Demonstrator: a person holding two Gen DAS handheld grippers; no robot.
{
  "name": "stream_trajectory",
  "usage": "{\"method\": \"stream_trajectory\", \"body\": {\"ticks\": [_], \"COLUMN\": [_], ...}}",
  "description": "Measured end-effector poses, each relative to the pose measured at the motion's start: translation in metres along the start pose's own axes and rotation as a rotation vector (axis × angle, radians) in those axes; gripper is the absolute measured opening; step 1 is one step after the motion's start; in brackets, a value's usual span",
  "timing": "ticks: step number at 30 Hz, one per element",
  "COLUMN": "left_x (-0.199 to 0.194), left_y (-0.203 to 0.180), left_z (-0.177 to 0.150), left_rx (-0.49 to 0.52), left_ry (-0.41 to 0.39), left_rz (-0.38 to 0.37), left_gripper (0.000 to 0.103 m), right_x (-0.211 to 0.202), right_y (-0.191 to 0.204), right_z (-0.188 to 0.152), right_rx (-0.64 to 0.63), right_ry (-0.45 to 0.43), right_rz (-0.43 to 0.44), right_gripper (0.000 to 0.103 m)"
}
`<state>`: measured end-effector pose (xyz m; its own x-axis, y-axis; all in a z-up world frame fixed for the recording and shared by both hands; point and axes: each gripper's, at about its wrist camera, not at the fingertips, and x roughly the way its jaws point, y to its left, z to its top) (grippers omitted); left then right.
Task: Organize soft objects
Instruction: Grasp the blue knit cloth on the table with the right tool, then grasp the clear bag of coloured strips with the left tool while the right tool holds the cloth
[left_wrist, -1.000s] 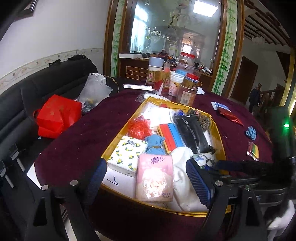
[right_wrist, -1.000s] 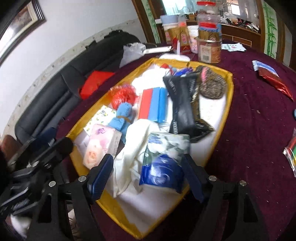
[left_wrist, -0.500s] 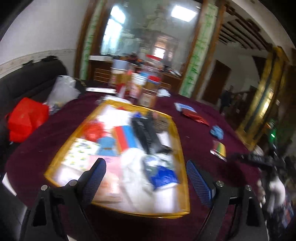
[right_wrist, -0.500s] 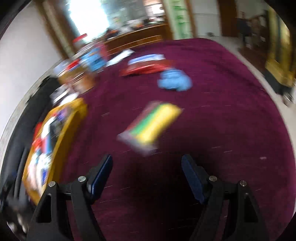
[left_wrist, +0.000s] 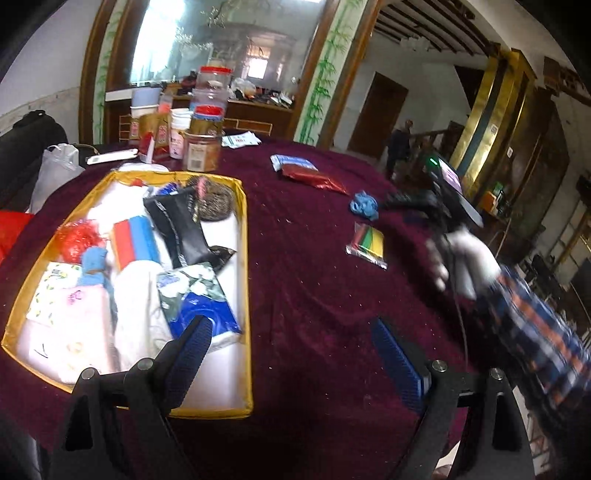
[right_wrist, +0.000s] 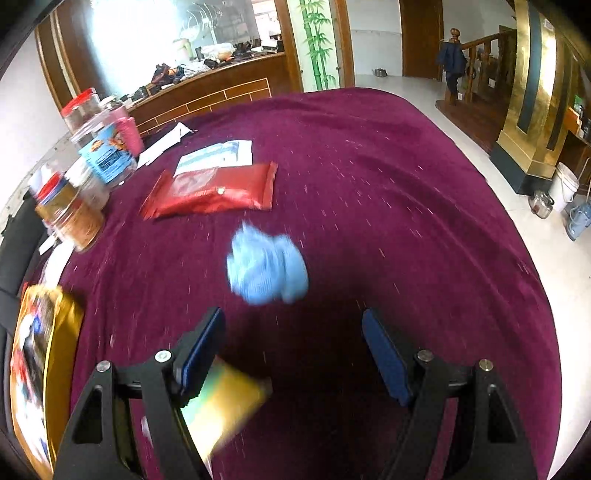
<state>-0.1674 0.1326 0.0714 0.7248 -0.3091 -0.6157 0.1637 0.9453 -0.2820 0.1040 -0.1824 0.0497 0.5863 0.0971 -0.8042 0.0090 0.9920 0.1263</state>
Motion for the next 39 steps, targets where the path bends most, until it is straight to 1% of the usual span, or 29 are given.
{"method": "stream_trajectory", "body": {"ticks": [2, 4, 5, 6, 7, 8, 11, 13, 16, 17, 19, 21, 22, 23, 25, 26, 28, 32, 33, 36, 39], "left_x": [0.003, 0.004, 0.004, 0.004, 0.005, 0.006, 0.013, 0.020, 0.036, 0.044, 0.064, 0.086, 0.098, 0.110, 0.128, 0.138, 0.159, 0.200, 0.210, 0.233, 0.246], "left_y": [-0.003, -0.004, -0.004, -0.004, -0.003, -0.003, -0.002, -0.002, -0.007, -0.009, -0.019, -0.031, -0.040, -0.048, -0.062, -0.070, -0.087, -0.117, -0.123, -0.134, -0.134], "left_z": [0.000, 0.001, 0.002, 0.002, 0.003, 0.004, 0.010, 0.015, 0.026, 0.029, 0.037, 0.045, 0.049, 0.053, 0.061, 0.065, 0.071, 0.081, 0.083, 0.084, 0.085], "left_rx": [0.005, 0.008, 0.010, 0.011, 0.012, 0.009, 0.000, -0.010, -0.032, -0.037, -0.047, -0.049, -0.044, -0.037, -0.024, -0.011, 0.027, 0.124, 0.156, 0.231, 0.276], "left_ry": [0.017, 0.024, 0.026, 0.029, 0.033, 0.040, 0.057, 0.068, 0.099, 0.114, 0.156, 0.209, 0.237, 0.257, 0.278, 0.285, 0.291, 0.291, 0.284, 0.261, 0.239], "left_rz": [-0.006, -0.015, -0.018, -0.019, -0.022, -0.023, -0.027, -0.038, -0.087, -0.102, -0.140, -0.149, -0.145, -0.149, -0.154, -0.148, -0.113, -0.038, -0.004, 0.087, 0.140], "left_gripper": [0.091, 0.092, 0.092, 0.093, 0.093, 0.093, 0.093, 0.094, 0.096, 0.096, 0.096, 0.096, 0.096, 0.096, 0.096, 0.096, 0.096, 0.095, 0.095, 0.095, 0.095], "right_x": [0.022, 0.041, 0.054, 0.056, 0.054, 0.053, 0.032, 0.006, -0.026, -0.037, -0.046, -0.046, -0.043, -0.039, -0.030, -0.026, -0.022, -0.024, -0.024, -0.024, -0.023], "right_y": [0.006, 0.008, 0.008, 0.009, 0.013, 0.015, 0.013, 0.012, 0.002, -0.007, -0.021, -0.040, -0.050, -0.061, -0.075, -0.079, -0.084, -0.087, -0.087, -0.086, -0.087], "right_z": [0.016, 0.024, 0.026, 0.025, 0.024, 0.023, 0.011, -0.006, -0.031, -0.042, -0.052, -0.054, -0.053, -0.053, -0.054, -0.055, -0.056, -0.055, -0.055, -0.053, -0.053], "right_rx": [0.001, 0.013, 0.025, 0.022, -0.004, -0.015, -0.019, -0.035, -0.009, 0.018, 0.063, 0.133, 0.176, 0.229, 0.294, 0.314, 0.336, 0.352, 0.354, 0.359, 0.364], "right_ry": [0.025, 0.063, 0.097, 0.087, 0.058, 0.062, 0.038, -0.003, -0.047, -0.068, -0.096, -0.115, -0.111, -0.099, -0.070, -0.050, -0.034, -0.039, -0.040, -0.038, -0.035], "right_rz": [-0.008, -0.007, 0.000, -0.006, -0.010, 0.000, 0.052, 0.069, 0.139, 0.176, 0.220, 0.269, 0.290, 0.328, 0.382, 0.383, 0.388, 0.423, 0.427, 0.437, 0.451], "right_gripper": [0.079, 0.079, 0.079, 0.077, 0.059, 0.040, 0.039, 0.039, 0.040, 0.040, 0.041, 0.041, 0.041, 0.042, 0.042, 0.042, 0.042, 0.043, 0.043, 0.043, 0.043]}}
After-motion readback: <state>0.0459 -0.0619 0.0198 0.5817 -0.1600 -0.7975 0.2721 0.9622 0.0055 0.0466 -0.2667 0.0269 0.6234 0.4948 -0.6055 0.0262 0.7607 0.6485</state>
